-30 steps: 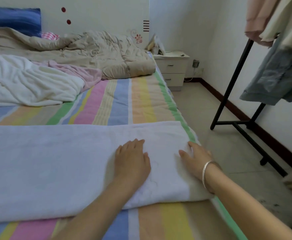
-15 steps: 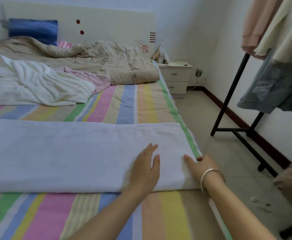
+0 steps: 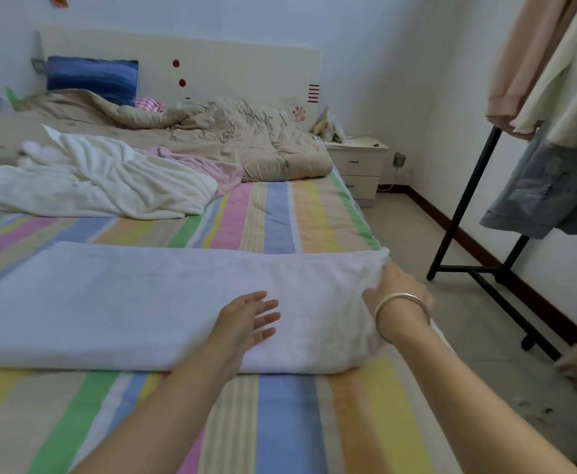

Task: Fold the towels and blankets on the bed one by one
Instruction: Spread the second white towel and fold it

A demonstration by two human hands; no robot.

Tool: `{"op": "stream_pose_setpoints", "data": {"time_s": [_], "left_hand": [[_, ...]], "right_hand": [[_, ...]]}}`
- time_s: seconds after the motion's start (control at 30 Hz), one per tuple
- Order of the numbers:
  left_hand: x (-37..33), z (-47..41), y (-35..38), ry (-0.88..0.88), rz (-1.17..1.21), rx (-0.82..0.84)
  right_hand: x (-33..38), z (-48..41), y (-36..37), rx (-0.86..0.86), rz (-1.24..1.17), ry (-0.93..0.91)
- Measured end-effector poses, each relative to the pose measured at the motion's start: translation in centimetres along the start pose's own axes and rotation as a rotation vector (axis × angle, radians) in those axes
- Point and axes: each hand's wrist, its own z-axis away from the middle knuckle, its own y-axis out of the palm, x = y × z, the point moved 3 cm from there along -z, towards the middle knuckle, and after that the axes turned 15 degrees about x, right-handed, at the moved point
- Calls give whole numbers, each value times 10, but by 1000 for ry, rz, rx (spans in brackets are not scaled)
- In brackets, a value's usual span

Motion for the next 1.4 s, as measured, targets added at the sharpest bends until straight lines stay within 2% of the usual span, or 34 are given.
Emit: {"op": "stream_pose_setpoints", "data": {"time_s": [0.13,0.23,0.3,0.37,0.43,0.47,0.5,0.57,0.63,0.67,0.73,0.83,0.93,1.07,1.1,1.23,1.4], "left_hand": [[-22,10,-34,46,-109,-55],[-44,16,-62,79,-86,-104],[-53,19,-86,78,-43,-141],[-52,21,-111,34,-3,-165],[-43,21,-126,-45,-20,-160],[-39,19,-131,-70,-38,-161],[-36,17,-133,-84,-63,-162],[-35,12,-129,-87,-152,-169],[-38,3,-121,-83,-277,-159],[-39,-4,-119,-84,-322,-151],[-40,-18,-115,-81,-391,-135],[-42,-40,-110,-110,-392,-173],[-42,-58,-99,-108,-423,-180],[-44,-66,-82,-55,-956,-74],[-50,-66,-83,-16,-1013,-57],[-80,-62,-103,144,-1083,-79],[-59,-54,-152,9,-1166,-190]], "right_hand": [[87,30,4,-101,223,-331],[141,60,28,-119,237,-537],[166,73,52,-47,177,-613],[183,77,79,141,38,-657],[184,77,102,390,-170,-675],[184,74,110,457,-268,-687],[180,70,111,459,-352,-701],[167,53,102,297,-440,-730],[147,29,87,49,-305,-717],[138,18,82,-17,-176,-687],[117,-2,82,80,30,-569],[101,-11,99,312,5,-516],[100,-7,110,302,-63,-544],[106,-9,109,290,-58,-526],[110,-8,109,291,-41,-526],[134,3,110,219,142,-572],[169,17,132,322,312,-596]]}}
